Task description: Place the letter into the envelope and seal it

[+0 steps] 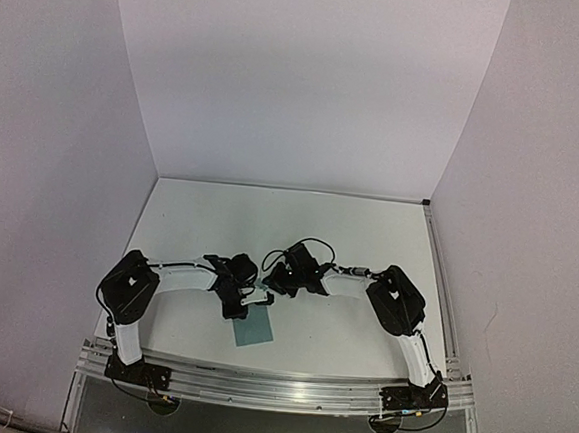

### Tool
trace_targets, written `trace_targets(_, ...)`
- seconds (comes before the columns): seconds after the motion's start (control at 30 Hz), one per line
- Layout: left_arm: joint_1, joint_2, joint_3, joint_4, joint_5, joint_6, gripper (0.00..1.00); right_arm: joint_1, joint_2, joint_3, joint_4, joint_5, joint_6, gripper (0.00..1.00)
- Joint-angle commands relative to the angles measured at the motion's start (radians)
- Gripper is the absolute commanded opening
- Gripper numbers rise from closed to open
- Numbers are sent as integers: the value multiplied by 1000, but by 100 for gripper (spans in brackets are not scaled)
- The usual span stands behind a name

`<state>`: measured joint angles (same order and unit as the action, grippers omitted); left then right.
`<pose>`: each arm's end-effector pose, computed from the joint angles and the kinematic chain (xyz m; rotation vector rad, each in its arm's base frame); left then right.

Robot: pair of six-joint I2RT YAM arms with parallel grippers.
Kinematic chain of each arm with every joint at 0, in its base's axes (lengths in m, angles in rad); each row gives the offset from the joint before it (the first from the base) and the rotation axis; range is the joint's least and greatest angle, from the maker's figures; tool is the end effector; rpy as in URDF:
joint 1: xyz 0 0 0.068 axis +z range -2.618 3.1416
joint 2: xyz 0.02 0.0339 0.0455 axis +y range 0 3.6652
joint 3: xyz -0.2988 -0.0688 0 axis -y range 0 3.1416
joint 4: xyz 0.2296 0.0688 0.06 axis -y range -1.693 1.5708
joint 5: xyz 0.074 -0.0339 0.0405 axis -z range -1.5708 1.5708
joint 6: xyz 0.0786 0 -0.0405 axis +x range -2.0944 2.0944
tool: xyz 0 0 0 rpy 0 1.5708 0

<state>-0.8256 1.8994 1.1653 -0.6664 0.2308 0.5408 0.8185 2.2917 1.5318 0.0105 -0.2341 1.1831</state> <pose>0.2259 -0.2713 0.1387 1.9058 2.2947 -0.3784 0.3524 0.4032 0.1208 0.3476 2.6356 1.1418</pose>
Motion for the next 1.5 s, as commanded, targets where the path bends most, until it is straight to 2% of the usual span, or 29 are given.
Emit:
trace_targets(0.0, -47, 109, -11, 20, -78, -20, 12, -6, 58, -1, -82, 56, -15, 0)
trace_targets(0.17, -45, -14, -33, 31, -60, 19, 11, -6, 58, -1, -82, 54, -16, 0)
trace_targets(0.37, -32, -53, 144, -54, -38, 23, 12, -6, 53, -6, -82, 59, -14, 0)
trace_targets(0.47, -30, -38, 169, -53, -19, 20, 12, -6, 51, -5, -82, 60, -14, 0)
trace_targets(0.8, -30, 35, 95, -46, -19, 1, 10, -6, 46, -10, -81, 62, -14, 0)
trace_targets(0.97, -33, 120, 52, -7, -66, -26, 10, -6, 49, -8, -81, 63, -15, 0)
trace_targets(1.13, -42, 121, 2, 12, -97, -32, 10, -7, 52, -6, -81, 58, -14, 0)
trace_targets(1.3, -26, 84, -72, 24, -161, 32, 10, -6, 58, 10, -82, 54, -16, 0)
trace_targets(1.47, 52, 77, -79, 55, -260, 202, 10, -7, 24, 23, -93, 79, -47, 0)
